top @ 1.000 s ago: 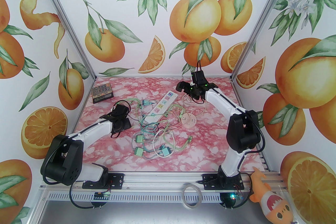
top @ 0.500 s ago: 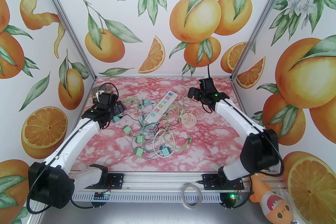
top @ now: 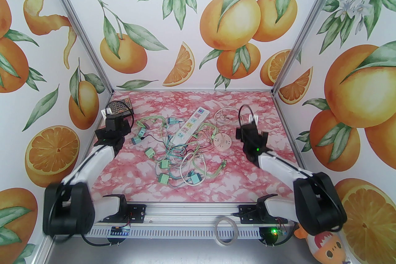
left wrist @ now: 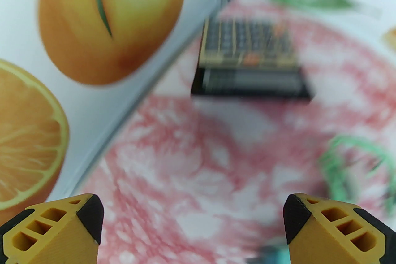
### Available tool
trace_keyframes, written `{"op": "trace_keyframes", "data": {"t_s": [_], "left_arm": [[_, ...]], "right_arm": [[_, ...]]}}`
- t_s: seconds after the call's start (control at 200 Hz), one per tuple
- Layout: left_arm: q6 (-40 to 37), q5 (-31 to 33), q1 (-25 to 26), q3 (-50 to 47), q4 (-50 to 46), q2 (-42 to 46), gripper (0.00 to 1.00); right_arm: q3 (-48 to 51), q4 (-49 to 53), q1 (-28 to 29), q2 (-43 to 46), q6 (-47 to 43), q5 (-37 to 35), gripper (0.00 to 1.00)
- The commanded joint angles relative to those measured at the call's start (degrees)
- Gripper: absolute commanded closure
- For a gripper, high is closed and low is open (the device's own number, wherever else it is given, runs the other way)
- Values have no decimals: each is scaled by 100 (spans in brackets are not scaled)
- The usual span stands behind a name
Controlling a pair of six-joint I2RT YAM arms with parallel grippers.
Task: Pull the plug off the socket
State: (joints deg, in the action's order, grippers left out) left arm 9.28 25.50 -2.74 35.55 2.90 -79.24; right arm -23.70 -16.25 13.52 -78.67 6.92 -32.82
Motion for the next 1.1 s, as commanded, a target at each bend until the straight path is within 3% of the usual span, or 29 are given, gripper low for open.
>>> {"op": "trace_keyframes", "data": {"t_s": [0.0,0.105,0.335,0.45,0.535,0.59,0.656,1.096], "left_arm": [[-570,-786,63,-313,2123,-325,0],[-654,-956,81,-501,3177,-795,0],[-1026,-1819,160,-716,3898,-973,0],[-1369,-2412,244,-869,4319,-1062,0],[-1658,-2617,391,-1182,5610,-1647,0],[-1611,-2470,398,-1086,4995,-1426,0],[-1596,-2417,402,-1114,5254,-1532,0],[-1603,-2391,407,-1108,5132,-1478,0]], "right_arm": [[-71,-2308,-109,-223,-493,260,0],[-101,-2923,-214,-652,-513,578,0],[42,-3200,-445,-782,-486,1416,0],[528,-4551,-664,-1134,-452,1987,0],[466,-4123,-685,-1005,-421,2073,0],[461,-4254,-690,-1077,-427,2069,0],[277,-3812,-684,-1038,-346,1852,0],[305,-3925,-659,-1062,-287,1560,0]]}}
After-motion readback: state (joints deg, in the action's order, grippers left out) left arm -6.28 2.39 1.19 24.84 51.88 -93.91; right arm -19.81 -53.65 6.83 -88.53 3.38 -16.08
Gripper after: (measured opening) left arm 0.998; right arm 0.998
